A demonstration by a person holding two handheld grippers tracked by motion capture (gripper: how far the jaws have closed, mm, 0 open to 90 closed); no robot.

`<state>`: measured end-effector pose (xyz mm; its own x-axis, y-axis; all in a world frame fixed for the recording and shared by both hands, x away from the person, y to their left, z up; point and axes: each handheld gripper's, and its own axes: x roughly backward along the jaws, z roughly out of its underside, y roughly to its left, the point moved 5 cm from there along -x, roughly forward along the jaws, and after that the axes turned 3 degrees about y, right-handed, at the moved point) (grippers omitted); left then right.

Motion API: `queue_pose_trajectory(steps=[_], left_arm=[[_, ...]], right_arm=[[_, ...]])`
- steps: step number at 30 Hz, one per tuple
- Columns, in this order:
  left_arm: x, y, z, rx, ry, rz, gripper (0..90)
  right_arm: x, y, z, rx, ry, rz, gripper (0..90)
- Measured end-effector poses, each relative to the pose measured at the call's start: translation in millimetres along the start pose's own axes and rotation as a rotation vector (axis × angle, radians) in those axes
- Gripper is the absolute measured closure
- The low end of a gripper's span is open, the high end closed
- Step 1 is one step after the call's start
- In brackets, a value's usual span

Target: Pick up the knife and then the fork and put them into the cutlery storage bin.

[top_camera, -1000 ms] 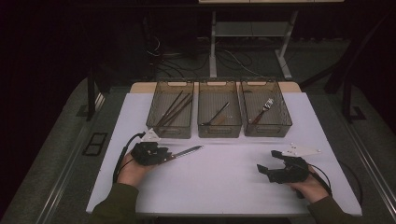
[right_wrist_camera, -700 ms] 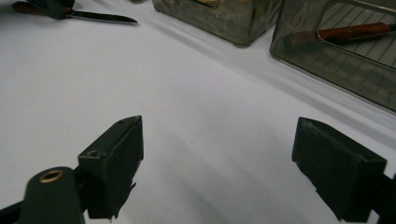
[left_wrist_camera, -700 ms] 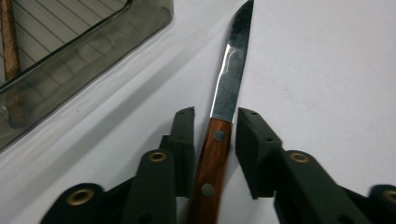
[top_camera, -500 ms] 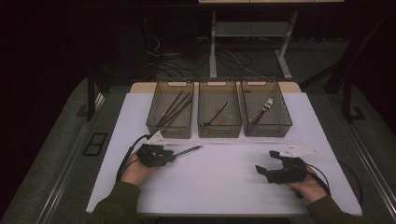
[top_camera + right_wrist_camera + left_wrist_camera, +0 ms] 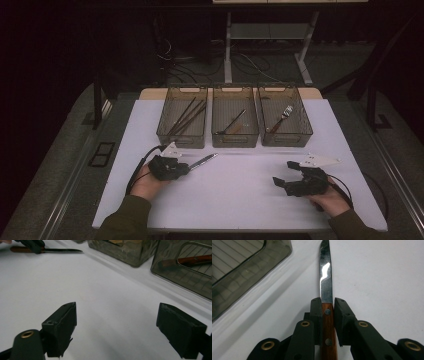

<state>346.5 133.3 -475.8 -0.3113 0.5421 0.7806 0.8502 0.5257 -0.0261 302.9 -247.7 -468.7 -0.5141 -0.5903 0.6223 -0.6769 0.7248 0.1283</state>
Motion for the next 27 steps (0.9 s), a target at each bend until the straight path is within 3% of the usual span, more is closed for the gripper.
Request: queue_pose_trajectory(steps=[6, 7, 14, 27], left_arm=[[4.7, -10.4, -10.7, 0.009, -0.053, 0.011, 77.3], [5.7, -11.7, -12.7, 0.003, -0.062, 0.013, 77.3], [11.8, -22.5, -30.4, 0.03, -0.154, 0.015, 77.2], [6.4, -51.7, -73.0, 0.023, -0.258, 0.013, 77.2]], right_arm=[[2.3, 1.9, -4.9, -0.029, 0.01, -0.03, 16.0], [3.1, 2.7, -6.7, -0.041, 0.01, -0.046, 11.7], [7.3, 10.1, -23.3, -0.042, -0.033, -0.128, 14.9], [-17.3, 26.3, -53.3, -0.049, -0.033, -0.223, 23.7]])
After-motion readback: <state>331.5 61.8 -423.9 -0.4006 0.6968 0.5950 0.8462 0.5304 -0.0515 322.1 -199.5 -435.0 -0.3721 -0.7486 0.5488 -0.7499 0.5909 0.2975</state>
